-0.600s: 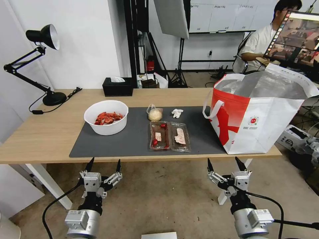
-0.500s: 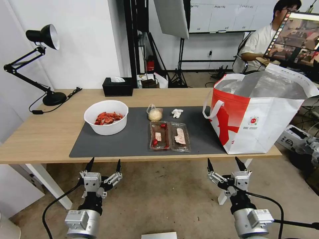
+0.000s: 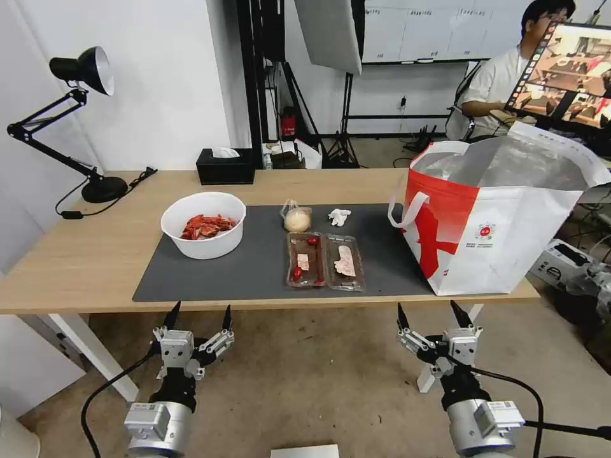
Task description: Pick up the trash from the table and place it into the takeout bag.
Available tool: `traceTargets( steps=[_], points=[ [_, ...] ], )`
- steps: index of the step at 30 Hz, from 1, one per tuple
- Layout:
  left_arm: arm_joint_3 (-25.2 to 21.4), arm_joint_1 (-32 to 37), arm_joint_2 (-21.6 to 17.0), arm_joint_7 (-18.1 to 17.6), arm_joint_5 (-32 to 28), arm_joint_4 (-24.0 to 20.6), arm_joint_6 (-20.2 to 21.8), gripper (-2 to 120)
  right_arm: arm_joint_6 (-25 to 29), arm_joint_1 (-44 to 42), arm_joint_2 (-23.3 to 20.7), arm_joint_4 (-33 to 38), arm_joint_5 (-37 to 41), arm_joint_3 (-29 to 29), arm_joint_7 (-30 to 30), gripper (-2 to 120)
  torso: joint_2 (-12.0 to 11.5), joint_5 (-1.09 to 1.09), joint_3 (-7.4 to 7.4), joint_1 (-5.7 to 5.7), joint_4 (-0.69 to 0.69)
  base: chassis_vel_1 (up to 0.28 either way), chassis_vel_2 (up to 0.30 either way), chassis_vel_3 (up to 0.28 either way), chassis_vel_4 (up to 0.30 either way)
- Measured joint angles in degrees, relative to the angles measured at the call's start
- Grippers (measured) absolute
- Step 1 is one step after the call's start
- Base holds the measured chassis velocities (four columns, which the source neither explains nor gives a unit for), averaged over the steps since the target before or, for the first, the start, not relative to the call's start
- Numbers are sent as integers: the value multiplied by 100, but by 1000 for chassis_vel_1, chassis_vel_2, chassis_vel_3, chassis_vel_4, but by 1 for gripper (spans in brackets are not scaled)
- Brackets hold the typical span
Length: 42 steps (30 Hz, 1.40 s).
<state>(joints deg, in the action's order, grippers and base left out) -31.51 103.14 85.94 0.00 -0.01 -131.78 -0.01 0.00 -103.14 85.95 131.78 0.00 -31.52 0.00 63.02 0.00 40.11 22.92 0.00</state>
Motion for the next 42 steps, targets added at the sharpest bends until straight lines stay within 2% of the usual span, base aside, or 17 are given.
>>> traceTargets(
  steps=[5,8,9,10,11,13,15,32,42],
  points=[
    [3,-54,3,-17,-57,5,56,100,-101,44,-108,0,110,-36,-1,100,0,1,0,0,-2,0,0,0,0],
    [61,-624,78,-311,-612,111,723,100,-722,326,-691,12,726,-285,-6,100,0,1,0,0,1,0,0,0,0],
    [61,-624,78,-311,-612,111,723,100,-722,326,-691,12,726,-285,-6,100,0,1,0,0,1,0,0,0,0],
    [97,-893,115,-446,-871,159,1023,100,-1084,487,-1029,30,1084,-428,-10,100,0,1,0,1,-3,0,0,0,0],
    [124,-993,135,-485,-1018,203,1095,100,-1348,605,-1266,39,1341,-527,-14,100,0,1,1,1,-1,0,0,0,0],
    [137,-1016,140,-486,-1052,213,1102,100,-1471,662,-1391,44,1467,-579,-16,100,-1,2,1,2,-1,0,0,0,0],
    [157,-1056,148,-487,-1115,240,1107,100,-1802,843,-1769,57,1890,-751,-72,100,0,0,1,1,3,0,0,0,0],
    [150,-1030,145,-460,-1117,226,1024,100,-1578,845,-1731,-5,1941,-710,-251,100,0,0,0,1,0,0,0,0,0],
    [112,-960,104,-422,-1122,148,1008,100,-1413,770,-1882,2,1949,-579,-311,100,0,0,0,0,0,0,0,0,0]
  ],
)
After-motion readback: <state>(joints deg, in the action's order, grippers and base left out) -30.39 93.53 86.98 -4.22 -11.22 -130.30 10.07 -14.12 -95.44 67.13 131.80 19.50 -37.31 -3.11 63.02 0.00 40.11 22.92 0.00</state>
